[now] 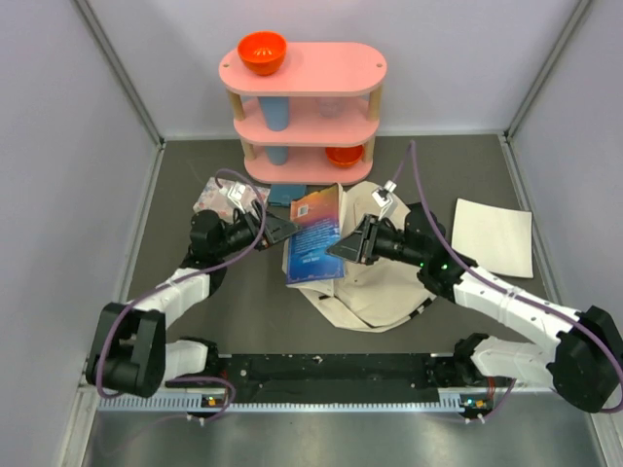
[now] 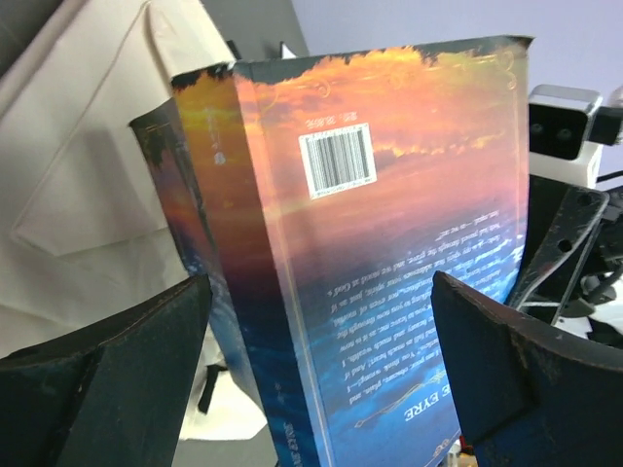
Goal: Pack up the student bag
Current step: Pick up the book from the center of the board.
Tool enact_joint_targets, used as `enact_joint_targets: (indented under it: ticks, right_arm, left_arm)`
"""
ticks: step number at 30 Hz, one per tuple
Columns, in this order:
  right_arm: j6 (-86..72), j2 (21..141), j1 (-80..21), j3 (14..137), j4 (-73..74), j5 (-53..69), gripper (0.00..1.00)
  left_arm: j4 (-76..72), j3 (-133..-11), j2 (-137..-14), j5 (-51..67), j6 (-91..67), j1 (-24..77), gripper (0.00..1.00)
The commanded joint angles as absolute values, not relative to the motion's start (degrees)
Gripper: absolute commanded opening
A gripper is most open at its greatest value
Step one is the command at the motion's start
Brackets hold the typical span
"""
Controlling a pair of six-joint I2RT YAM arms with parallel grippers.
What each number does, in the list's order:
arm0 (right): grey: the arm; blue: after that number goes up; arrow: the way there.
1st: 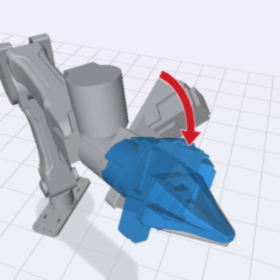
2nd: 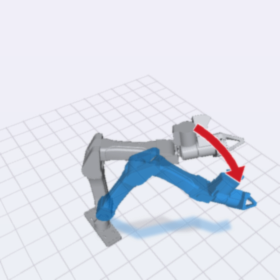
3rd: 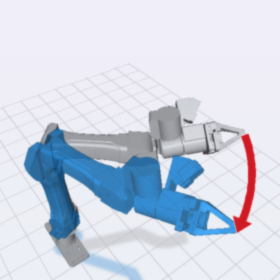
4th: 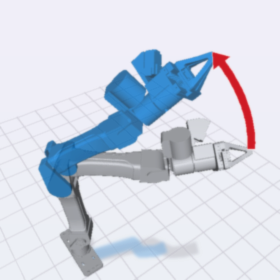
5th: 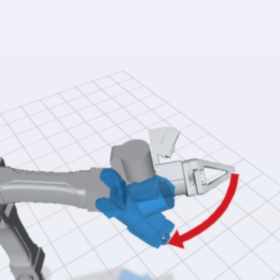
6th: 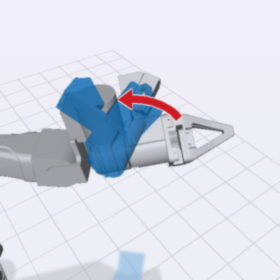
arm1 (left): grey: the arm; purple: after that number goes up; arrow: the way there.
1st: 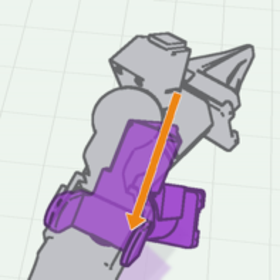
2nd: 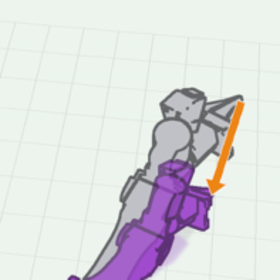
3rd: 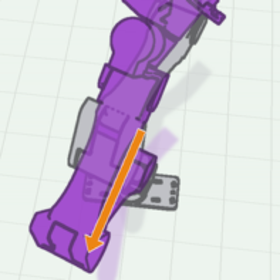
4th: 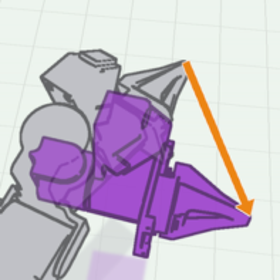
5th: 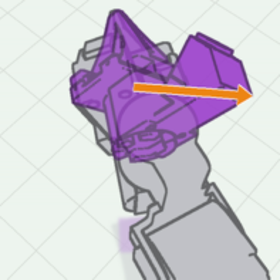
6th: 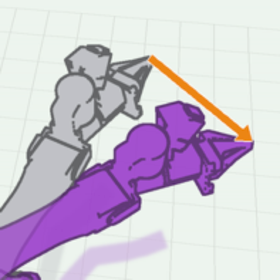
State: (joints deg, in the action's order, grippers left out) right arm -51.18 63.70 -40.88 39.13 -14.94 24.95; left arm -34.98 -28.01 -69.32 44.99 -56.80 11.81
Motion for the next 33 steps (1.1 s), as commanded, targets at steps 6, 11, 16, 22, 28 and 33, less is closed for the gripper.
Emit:
enact_joint_targets:
  ticks: [6, 11, 16, 22, 28, 33]
  right_arm:
    - [-52.0, 64.6, -40.5, 33.0, -29.0, 22.5, 0.00]
    - [-53.3, 68.7, -39.9, 26.9, -33.5, 21.9, 0.00]
    - [-52.4, 71.9, -40.0, 25.2, -33.6, 20.8, 0.00]
    - [-52.5, 76.7, -39.9, 26.5, -36.0, 22.0, 0.00]
    - [-52.2, 79.9, -39.9, 28.8, -37.9, 24.1, 0.05]
    - [-52.0, 76.7, -39.2, 28.8, -33.4, 20.1, 0.51]
  left_arm:
    - [-61.6, -27.4, -80.1, 52.7, -64.3, 13.9, 0.99]
    - [-74.6, -26.9, -89.5, 54.8, -71.6, 15.9, 0.99]
    - [-82.9, -26.3, -93.5, 54.7, -75.7, 16.2, 0.99]
    - [-55.9, -28.8, -85.4, 52.1, -58.9, 17.3, 0.90]
    - [-28.1, -35.1, -77.8, 43.9, -40.8, 19.1, 0.36]
    - [-19.3, -36.1, -73.9, 38.4, -38.1, 18.9, 0.00]
